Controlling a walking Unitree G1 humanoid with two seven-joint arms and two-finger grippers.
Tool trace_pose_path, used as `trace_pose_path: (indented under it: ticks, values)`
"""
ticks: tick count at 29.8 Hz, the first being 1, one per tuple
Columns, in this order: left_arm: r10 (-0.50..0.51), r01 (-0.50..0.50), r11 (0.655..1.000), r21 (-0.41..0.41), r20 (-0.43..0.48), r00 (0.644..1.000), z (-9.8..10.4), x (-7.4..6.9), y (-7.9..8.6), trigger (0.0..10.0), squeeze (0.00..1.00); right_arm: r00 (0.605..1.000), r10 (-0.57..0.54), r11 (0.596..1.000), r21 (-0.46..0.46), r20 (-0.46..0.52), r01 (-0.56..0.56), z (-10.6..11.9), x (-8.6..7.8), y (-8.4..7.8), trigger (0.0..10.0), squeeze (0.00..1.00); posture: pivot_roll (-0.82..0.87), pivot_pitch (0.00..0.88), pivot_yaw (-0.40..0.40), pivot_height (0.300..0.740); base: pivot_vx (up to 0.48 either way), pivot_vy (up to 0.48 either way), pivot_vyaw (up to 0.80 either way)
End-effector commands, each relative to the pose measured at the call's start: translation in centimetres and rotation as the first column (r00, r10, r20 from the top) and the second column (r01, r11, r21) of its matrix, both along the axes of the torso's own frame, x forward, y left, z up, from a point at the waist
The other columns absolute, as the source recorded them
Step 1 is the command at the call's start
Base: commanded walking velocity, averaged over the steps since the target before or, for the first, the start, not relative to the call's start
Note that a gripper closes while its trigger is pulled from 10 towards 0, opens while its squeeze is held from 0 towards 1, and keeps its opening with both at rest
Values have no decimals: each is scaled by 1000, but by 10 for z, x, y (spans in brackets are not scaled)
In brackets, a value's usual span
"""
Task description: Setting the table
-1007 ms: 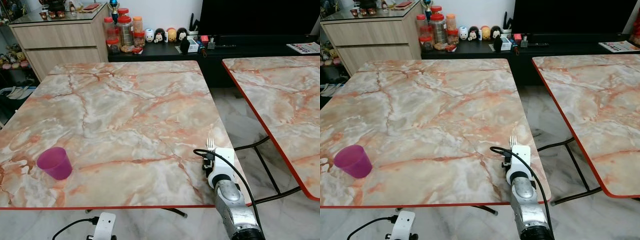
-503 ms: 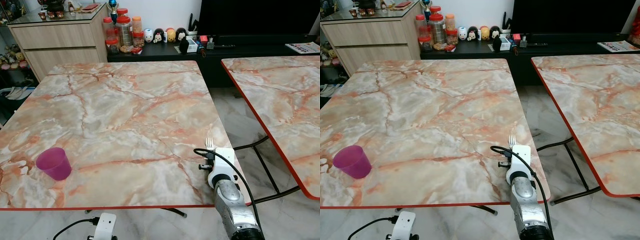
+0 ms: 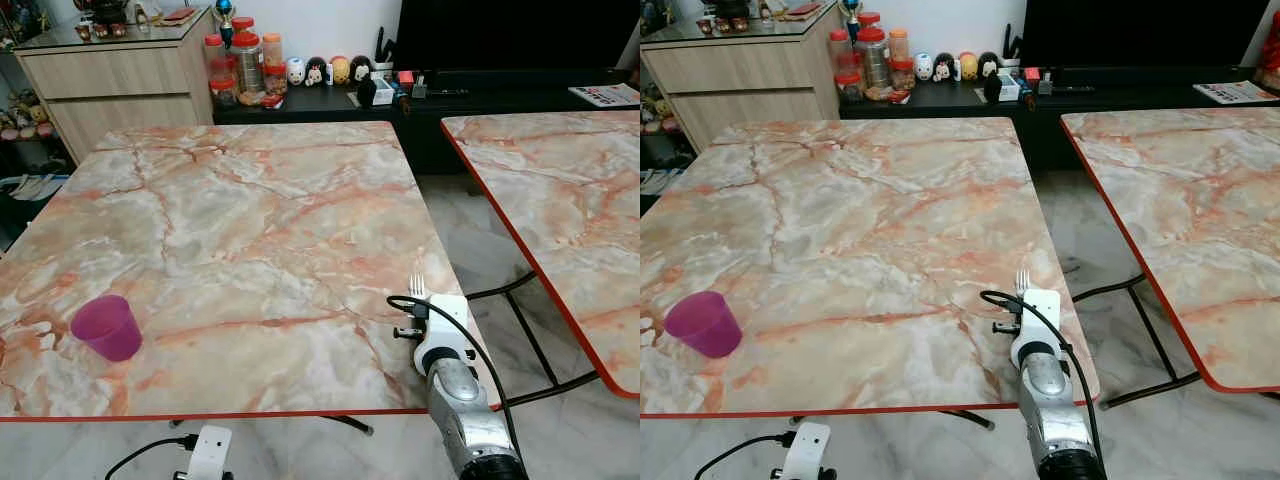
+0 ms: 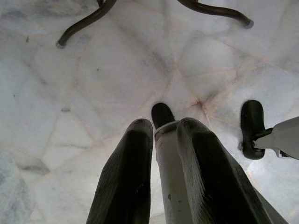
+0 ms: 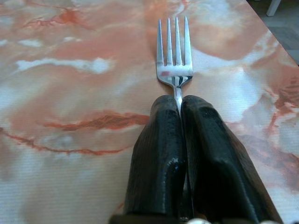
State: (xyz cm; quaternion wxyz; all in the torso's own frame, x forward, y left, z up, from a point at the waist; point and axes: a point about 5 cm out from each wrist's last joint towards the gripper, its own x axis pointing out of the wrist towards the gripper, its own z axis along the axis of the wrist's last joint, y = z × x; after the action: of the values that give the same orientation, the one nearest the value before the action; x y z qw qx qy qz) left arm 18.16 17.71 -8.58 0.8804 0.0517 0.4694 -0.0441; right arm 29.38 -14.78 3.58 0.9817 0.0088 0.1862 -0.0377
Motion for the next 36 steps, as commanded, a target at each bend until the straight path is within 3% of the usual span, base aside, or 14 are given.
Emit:
trace_pose_path:
  ticks: [1, 3, 4, 10, 13, 18, 29, 31, 36]
  values:
    - [-11, 12, 1000, 28, -8, 1000, 0, 0, 3, 10000, 0, 1000, 16, 1000, 1, -22, -16, -4, -1, 3, 0, 0, -85, 0, 21, 740, 0, 0, 0]
    - [-8, 8, 999, 35, -2, 1000, 0, 0, 4, 10000, 0, 1000, 22, 1000, -9, -12, -22, -2, 0, 4, 0, 0, -85, 0, 19, 740, 0, 0, 0]
    - [-5, 5, 999, 44, 1, 1000, 1, 1, 5, 10000, 0, 1000, 28, 1000, -13, -1, -28, 0, 1, 5, 10000, 0, -85, 0, 19, 740, 0, 0, 0]
    - [-1, 1, 999, 48, 2, 1000, 1, 2, 5, 10000, 0, 997, 48, 999, -7, 60, -47, 9, 5, 8, 10000, 0, -86, 0, 18, 740, 0, 0, 0]
    - [8, -8, 999, 49, 6, 1000, 1, 2, 5, 10000, 0, 972, 91, 996, -30, 218, -87, 33, 13, 15, 10000, 0, -90, 0, 19, 740, 0, 0, 0]
    - [9, -9, 999, 51, 11, 1000, 1, 3, 4, 10000, 0, 942, 127, 992, -49, 310, -118, 49, 17, 21, 10000, 0, -88, 0, 17, 740, 0, 0, 0]
    - [5, -7, 997, 79, 21, 1000, 2, 3, 6, 10000, 0, 925, 128, 992, -44, 357, -120, 54, 16, 20, 10000, 0, -90, 0, 19, 740, 0, 0, 0]
    - [-2, 1, 996, 86, 22, 1000, 2, 3, 6, 10000, 0, 927, 140, 989, -85, 349, -118, 53, 15, 19, 10000, 0, -92, 0, 20, 740, 0, -277, 0]
    - [-13, 11, 996, 92, 22, 1000, 2, 3, 6, 10000, 0, 918, 128, 992, -56, 375, -116, 55, 15, 19, 10000, 0, -94, 0, 21, 740, 0, -354, 0]
